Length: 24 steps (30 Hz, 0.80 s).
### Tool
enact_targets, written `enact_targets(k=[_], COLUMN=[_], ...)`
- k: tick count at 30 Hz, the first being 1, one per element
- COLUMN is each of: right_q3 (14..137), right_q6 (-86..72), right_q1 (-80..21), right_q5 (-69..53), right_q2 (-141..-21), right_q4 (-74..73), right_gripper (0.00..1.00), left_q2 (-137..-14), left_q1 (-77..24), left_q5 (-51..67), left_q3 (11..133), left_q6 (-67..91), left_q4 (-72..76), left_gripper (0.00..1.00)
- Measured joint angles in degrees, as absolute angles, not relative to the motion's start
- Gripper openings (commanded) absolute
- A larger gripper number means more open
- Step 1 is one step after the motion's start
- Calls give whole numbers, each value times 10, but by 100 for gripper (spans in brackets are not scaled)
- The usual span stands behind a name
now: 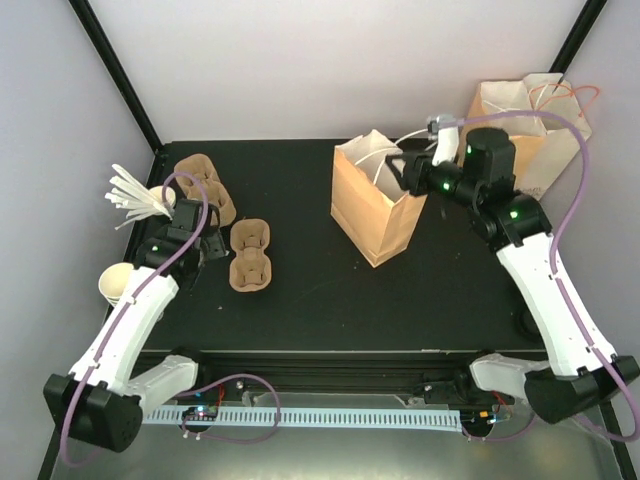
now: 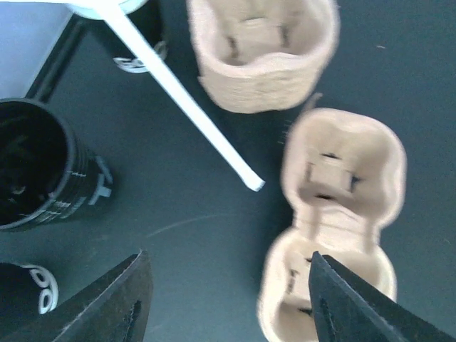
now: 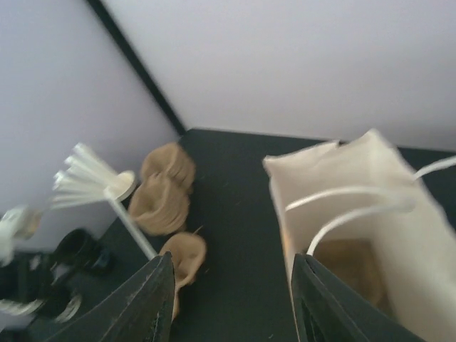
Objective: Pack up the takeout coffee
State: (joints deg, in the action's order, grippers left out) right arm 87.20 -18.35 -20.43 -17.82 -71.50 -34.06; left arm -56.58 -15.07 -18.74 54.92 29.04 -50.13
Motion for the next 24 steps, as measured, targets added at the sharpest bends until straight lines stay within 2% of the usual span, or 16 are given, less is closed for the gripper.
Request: enact_targets(k=[3,11,19,24], right_q3=[802,718,692,689], right_q6=[-197,-199,-183,-182], right_q1=[-214,-232,-233,-233], right_q5=[-230,-305,-332,-342], right_q2=[-681,-643,-616,-616], right_q4=[-314,-302,-302,-298], right_gripper=[48,48,48,48], left_q2=[-600,-622,-647,-625], left_q1=[-100,20,52,51], left_q5=[-195,-180,-128,-102], left_q3=[557,572,648,737], left_q6=[285,268,217,197], left_q4=[-502,-496,-528,-586], left_gripper=[51,51,62,76])
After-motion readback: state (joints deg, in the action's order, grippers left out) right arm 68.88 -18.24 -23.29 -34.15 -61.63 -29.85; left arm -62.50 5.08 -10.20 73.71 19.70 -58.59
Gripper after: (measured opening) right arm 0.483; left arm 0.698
